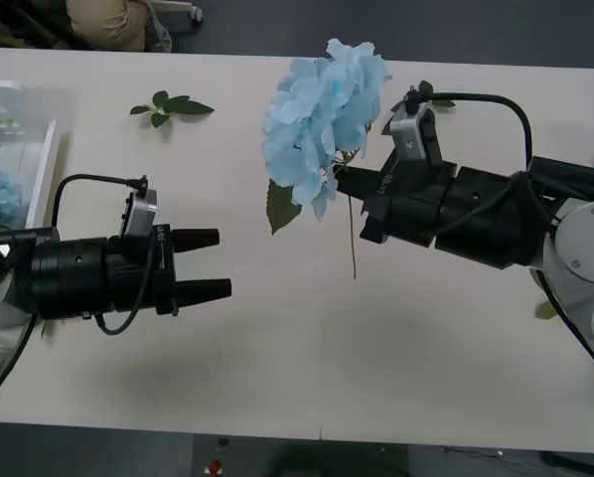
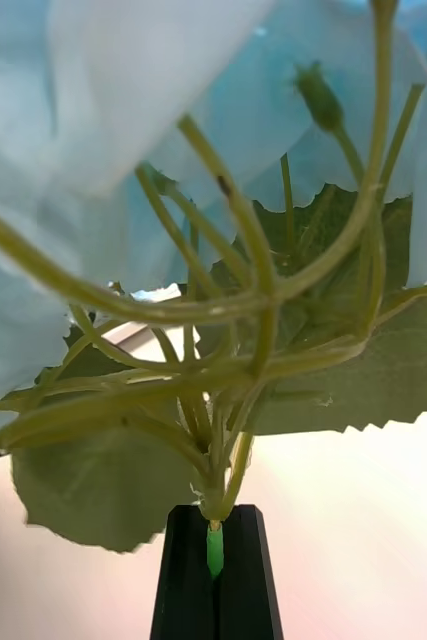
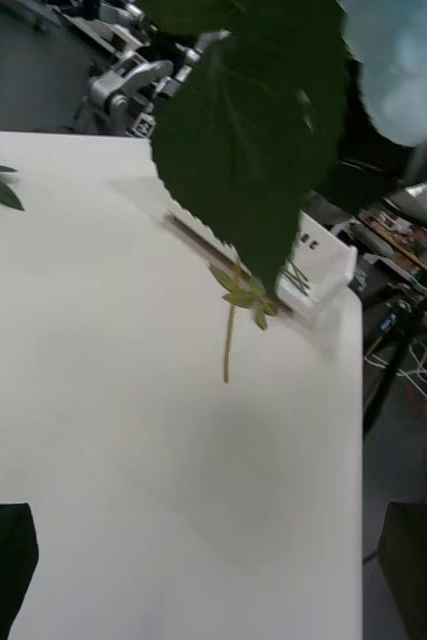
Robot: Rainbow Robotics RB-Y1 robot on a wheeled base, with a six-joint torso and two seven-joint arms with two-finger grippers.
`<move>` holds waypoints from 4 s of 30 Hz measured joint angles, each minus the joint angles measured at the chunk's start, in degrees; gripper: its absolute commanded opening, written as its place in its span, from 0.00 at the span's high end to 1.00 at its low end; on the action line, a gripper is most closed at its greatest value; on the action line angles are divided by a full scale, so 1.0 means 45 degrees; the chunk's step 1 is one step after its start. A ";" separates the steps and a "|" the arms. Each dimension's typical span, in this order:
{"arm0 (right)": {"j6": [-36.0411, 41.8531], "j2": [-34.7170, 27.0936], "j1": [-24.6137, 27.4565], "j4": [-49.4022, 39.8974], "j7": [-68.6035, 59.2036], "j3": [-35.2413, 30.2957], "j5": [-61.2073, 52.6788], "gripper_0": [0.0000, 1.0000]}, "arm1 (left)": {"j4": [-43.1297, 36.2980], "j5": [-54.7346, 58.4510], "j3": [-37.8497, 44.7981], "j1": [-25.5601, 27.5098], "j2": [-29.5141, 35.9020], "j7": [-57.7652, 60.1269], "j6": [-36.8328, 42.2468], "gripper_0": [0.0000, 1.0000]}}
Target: Put the red flowers into the right box and the blue flowers into the left box
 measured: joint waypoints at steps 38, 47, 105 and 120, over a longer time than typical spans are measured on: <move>-0.0424 0.0310 -0.0283 -0.0002 0.0936 0.1367 -0.0020 1.00 | 0.2841 0.0151 -0.4996 -0.3083 -0.2390 0.0005 -0.6170 1.00; -0.0461 0.0308 -0.0283 -0.0067 0.0937 0.1373 -0.0011 0.27 | 0.3066 0.0565 -0.4993 -0.3083 -0.2346 0.0053 -0.6179 1.00; 0.8442 -0.0577 -0.1251 0.3147 0.3359 -0.1915 -0.0511 0.02 | 0.9696 -0.6365 -0.7160 -0.5568 1.1353 0.6303 -0.5227 1.00; 0.8671 0.0261 -0.1595 0.3147 0.3359 -0.1047 0.0575 0.02 | 1.1022 -0.8968 -0.6306 -0.5568 1.0059 0.9854 -0.5698 1.00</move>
